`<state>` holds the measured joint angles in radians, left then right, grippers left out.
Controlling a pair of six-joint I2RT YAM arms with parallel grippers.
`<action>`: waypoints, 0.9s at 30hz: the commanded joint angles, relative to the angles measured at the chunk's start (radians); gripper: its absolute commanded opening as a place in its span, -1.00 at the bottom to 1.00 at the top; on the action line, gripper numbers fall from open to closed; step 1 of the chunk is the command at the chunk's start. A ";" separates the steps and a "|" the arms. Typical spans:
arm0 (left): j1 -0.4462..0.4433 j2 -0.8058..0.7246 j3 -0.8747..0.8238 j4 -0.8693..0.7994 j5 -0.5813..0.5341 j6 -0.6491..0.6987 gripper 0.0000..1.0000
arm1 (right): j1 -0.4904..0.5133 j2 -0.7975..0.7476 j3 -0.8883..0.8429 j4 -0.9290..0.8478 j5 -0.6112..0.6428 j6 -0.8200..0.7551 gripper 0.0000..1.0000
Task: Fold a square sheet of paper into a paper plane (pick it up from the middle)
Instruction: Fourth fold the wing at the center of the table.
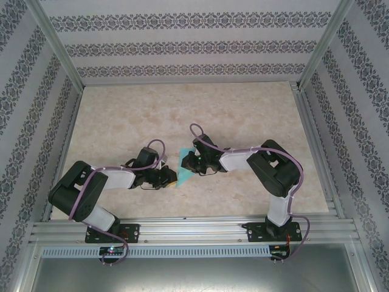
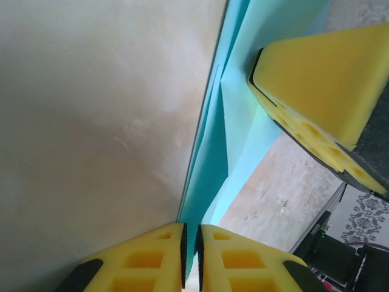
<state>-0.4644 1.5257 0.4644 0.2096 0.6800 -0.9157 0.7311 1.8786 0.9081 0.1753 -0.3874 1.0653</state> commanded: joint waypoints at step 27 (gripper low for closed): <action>-0.019 -0.055 0.055 -0.145 -0.044 0.082 -0.22 | 0.023 0.048 0.004 -0.089 0.027 -0.024 -0.71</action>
<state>-0.4713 1.4769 0.4969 0.0925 0.6510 -0.8631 0.7376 1.8858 0.9211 0.1642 -0.3840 1.0657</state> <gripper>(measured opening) 0.389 0.148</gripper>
